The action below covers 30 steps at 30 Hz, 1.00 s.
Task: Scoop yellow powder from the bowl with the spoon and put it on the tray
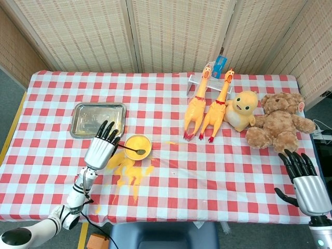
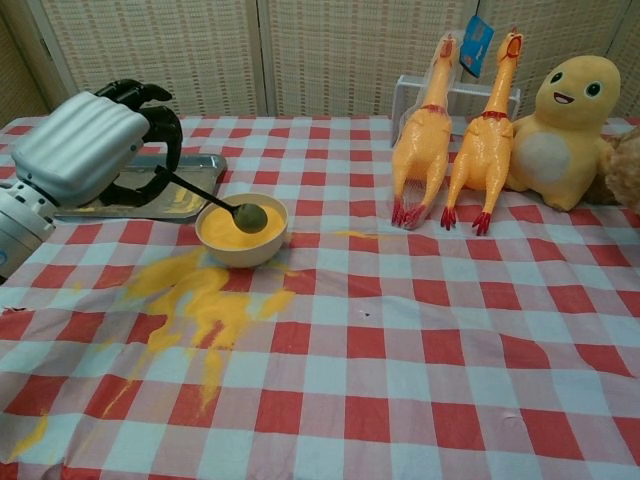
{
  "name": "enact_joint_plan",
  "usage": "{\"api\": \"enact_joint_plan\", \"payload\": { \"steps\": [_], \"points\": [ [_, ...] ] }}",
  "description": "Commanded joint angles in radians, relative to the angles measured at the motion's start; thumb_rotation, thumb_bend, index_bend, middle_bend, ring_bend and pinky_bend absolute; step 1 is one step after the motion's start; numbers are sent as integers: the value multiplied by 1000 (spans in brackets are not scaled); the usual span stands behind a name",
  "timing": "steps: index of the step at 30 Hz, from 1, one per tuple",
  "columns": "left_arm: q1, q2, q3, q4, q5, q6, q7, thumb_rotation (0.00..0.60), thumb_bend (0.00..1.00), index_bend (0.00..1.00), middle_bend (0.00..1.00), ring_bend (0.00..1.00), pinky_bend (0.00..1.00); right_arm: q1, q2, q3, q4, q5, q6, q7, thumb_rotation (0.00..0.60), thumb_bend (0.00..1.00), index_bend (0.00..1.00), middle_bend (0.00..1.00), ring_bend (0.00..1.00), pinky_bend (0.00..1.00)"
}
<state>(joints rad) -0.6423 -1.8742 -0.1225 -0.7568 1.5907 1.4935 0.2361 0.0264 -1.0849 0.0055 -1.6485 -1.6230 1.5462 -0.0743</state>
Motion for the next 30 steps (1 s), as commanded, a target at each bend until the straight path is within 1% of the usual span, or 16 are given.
{"api": "enact_joint_plan", "payload": {
  "steps": [1,7,14,26,30],
  "points": [
    [-4,-3,3,-1,2,-7,18,600,659,880,350,124,136,-1,2,0,0,-2,3,4,600,109,0,0,0,0],
    [-12,-25,1,53,-10,-38,36,600,658,880,353,125,137,-8,6,-1,-2,-9,18,7,600,109,0,0,0,0],
    [-21,-56,4,143,-7,-32,18,600,656,880,359,134,137,-8,7,1,-1,-5,17,10,600,109,0,0,0,0],
    [-63,-118,-14,338,-25,-37,-25,600,657,880,372,147,143,-8,9,4,-5,4,11,9,600,109,0,0,0,0],
    [-77,-133,-15,386,-31,-38,-41,600,658,880,374,152,143,-9,10,5,-6,4,12,8,600,109,0,0,0,0]
  ]
}}
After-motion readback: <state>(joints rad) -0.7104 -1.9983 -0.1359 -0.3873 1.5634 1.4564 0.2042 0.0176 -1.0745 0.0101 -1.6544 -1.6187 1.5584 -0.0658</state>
